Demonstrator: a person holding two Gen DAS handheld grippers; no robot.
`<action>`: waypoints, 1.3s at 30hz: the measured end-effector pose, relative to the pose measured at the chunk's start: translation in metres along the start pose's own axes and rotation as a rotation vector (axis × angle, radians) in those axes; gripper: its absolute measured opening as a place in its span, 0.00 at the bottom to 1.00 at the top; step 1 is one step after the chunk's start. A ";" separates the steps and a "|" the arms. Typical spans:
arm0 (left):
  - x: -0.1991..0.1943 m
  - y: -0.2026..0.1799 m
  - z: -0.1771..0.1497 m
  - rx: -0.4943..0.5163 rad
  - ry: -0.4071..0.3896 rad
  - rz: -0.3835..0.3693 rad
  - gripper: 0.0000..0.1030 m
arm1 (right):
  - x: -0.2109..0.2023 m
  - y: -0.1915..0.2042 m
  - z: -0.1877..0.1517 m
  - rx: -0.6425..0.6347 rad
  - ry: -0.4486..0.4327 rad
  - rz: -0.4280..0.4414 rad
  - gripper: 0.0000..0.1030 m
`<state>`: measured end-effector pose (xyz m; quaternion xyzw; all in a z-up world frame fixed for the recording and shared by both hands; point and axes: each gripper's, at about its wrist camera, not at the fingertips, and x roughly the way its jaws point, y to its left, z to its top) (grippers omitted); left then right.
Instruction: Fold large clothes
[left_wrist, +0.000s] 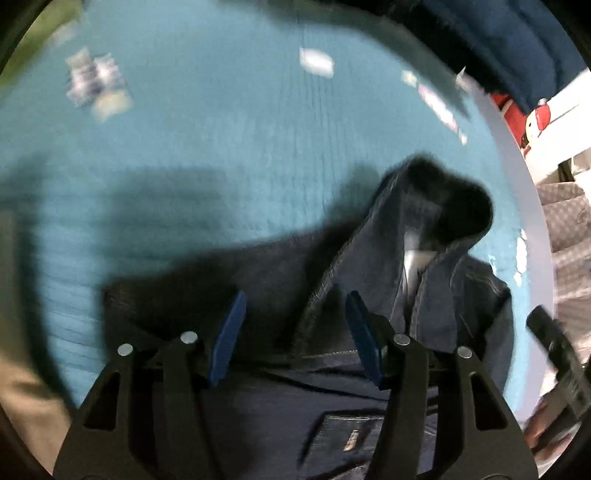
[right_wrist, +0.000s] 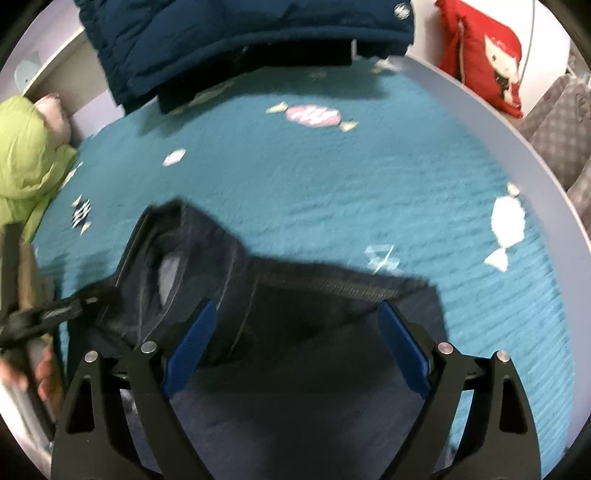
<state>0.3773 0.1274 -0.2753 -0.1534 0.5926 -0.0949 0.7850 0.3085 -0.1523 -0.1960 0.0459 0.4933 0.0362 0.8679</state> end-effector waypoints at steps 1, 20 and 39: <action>0.000 0.002 0.003 0.002 -0.002 -0.005 0.54 | -0.002 0.001 -0.005 -0.010 0.000 -0.005 0.83; 0.042 -0.081 0.015 -0.139 0.101 -0.402 0.04 | -0.035 -0.030 -0.045 0.128 -0.009 -0.017 0.83; -0.058 -0.058 -0.005 0.067 -0.055 -0.184 0.74 | -0.011 -0.101 0.007 0.199 0.054 -0.092 0.83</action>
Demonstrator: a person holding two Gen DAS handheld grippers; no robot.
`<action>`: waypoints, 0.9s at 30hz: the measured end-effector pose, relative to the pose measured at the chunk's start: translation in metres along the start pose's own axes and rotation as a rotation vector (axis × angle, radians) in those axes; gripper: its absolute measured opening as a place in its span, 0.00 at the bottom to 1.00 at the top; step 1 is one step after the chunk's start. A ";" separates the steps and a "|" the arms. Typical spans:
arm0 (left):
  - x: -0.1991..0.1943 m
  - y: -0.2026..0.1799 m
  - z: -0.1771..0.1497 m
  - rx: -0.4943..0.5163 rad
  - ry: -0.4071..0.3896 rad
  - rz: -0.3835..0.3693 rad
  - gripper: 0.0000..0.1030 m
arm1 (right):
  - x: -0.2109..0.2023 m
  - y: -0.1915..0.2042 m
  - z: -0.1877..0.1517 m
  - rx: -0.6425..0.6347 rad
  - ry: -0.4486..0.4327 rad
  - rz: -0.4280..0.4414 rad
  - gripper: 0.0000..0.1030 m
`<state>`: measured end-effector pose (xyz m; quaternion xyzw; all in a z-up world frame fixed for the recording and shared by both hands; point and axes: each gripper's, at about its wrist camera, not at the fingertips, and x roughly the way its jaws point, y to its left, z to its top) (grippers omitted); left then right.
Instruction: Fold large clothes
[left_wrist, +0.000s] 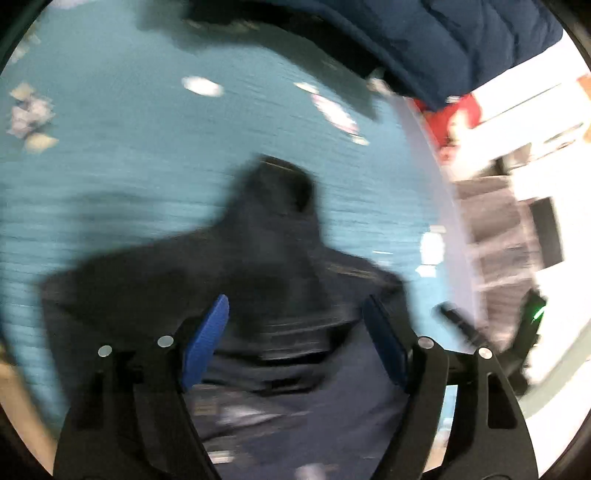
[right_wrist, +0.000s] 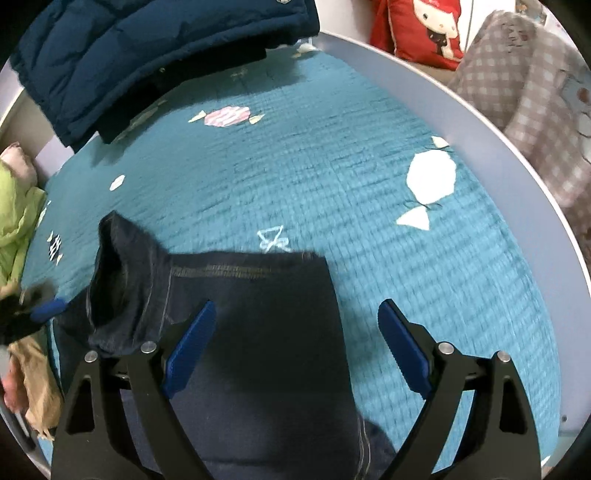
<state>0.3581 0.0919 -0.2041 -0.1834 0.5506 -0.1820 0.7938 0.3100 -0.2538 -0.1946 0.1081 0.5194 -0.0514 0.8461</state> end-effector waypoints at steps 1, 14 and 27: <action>-0.006 0.013 -0.002 -0.004 -0.023 0.109 0.74 | 0.008 0.000 0.006 0.003 0.006 -0.006 0.83; 0.029 0.076 -0.014 -0.065 0.029 0.536 0.19 | 0.092 0.001 0.020 0.031 0.189 -0.070 0.48; -0.028 0.087 -0.011 -0.143 -0.083 0.388 0.00 | 0.044 0.008 0.007 0.002 0.071 -0.098 0.12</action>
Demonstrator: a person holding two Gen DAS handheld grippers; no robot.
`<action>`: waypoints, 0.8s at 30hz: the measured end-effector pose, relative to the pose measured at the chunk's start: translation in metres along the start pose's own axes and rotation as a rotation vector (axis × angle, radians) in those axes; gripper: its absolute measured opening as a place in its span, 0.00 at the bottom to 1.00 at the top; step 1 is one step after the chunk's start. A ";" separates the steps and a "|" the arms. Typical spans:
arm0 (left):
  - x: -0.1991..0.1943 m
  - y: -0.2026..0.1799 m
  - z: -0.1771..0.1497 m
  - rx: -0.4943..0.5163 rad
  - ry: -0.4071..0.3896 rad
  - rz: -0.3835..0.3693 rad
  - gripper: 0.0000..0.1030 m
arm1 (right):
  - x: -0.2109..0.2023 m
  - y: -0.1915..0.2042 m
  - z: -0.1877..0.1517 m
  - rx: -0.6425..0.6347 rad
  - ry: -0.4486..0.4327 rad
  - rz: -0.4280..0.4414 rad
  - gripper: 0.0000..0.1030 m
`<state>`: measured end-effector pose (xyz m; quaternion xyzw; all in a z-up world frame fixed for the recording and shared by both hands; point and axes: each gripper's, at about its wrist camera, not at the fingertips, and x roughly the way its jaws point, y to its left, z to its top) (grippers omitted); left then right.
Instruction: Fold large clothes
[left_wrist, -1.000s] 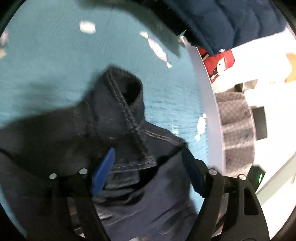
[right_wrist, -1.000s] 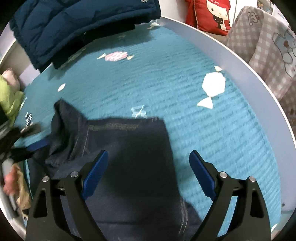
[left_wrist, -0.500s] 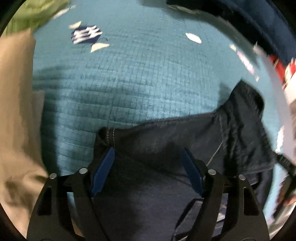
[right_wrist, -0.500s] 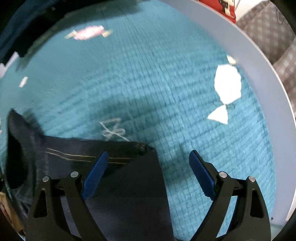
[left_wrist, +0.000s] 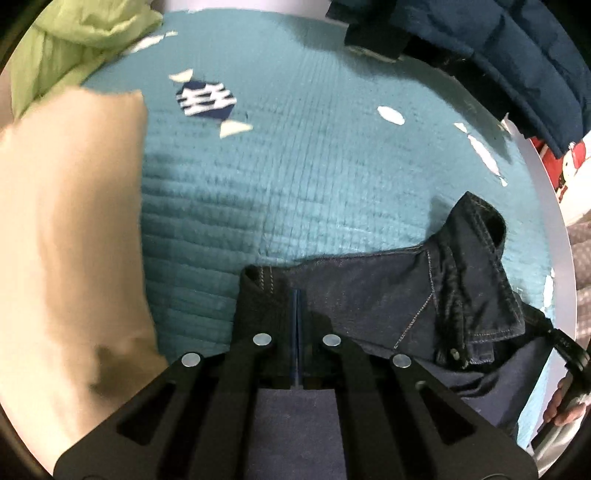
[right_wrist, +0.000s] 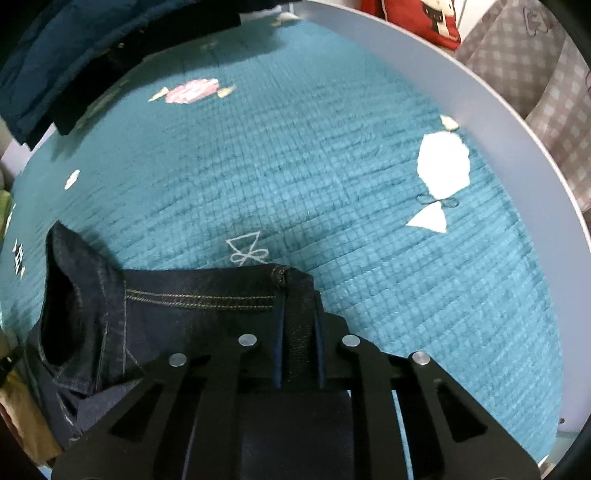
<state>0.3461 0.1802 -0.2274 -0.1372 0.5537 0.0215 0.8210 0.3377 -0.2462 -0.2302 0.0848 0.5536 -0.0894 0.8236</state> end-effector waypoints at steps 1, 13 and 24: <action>0.003 -0.002 0.002 0.013 0.007 -0.004 0.01 | 0.001 0.002 0.002 -0.007 0.009 -0.002 0.13; 0.063 0.017 0.000 -0.078 0.100 0.039 0.55 | 0.046 0.006 0.016 0.013 0.163 0.010 0.67; 0.002 0.007 -0.011 0.010 -0.023 -0.024 0.11 | -0.002 0.005 0.001 -0.011 -0.015 0.011 0.11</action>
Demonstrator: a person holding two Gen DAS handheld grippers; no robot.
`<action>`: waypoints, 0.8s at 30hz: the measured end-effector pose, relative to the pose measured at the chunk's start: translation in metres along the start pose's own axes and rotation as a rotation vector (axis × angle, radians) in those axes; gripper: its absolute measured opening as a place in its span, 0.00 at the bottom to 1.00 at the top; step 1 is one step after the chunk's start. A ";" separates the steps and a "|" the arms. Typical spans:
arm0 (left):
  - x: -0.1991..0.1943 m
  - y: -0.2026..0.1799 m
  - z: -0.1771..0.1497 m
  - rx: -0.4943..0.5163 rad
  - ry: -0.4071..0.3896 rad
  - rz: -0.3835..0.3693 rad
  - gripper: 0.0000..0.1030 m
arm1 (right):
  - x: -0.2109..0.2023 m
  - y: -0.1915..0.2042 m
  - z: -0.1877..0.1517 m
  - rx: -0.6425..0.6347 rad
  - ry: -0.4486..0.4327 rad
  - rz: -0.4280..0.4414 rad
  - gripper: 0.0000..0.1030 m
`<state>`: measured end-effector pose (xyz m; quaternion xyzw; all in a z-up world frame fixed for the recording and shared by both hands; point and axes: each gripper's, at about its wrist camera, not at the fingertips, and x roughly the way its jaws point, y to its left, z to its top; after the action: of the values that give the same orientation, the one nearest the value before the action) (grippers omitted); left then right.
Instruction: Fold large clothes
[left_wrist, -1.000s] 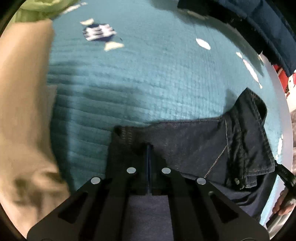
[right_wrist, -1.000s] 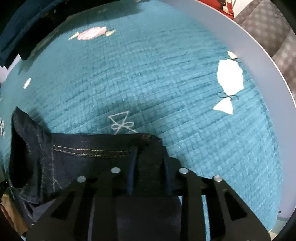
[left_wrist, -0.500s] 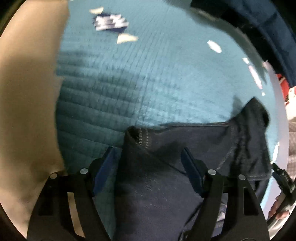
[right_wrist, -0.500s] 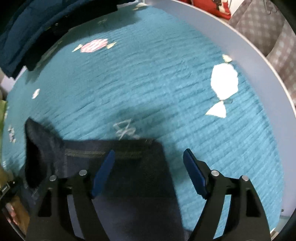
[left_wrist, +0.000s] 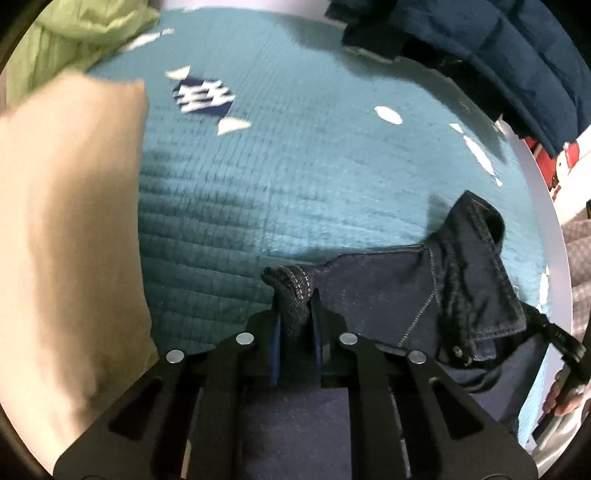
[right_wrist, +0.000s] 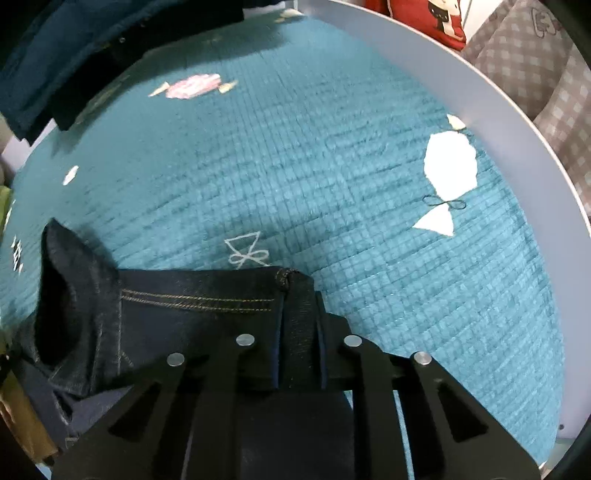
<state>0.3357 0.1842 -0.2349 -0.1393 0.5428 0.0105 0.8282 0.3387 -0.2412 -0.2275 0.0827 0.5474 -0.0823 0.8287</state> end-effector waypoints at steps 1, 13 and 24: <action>-0.005 -0.004 -0.001 0.013 -0.010 0.004 0.11 | -0.008 0.000 -0.002 -0.004 -0.016 0.005 0.10; -0.128 -0.017 -0.055 0.111 -0.181 -0.100 0.11 | -0.146 -0.026 -0.063 -0.068 -0.249 0.065 0.09; -0.210 0.013 -0.193 0.204 -0.225 -0.156 0.11 | -0.218 -0.077 -0.194 -0.077 -0.273 0.064 0.08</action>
<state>0.0741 0.1779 -0.1204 -0.0940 0.4325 -0.0936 0.8918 0.0634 -0.2620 -0.1058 0.0562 0.4293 -0.0453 0.9003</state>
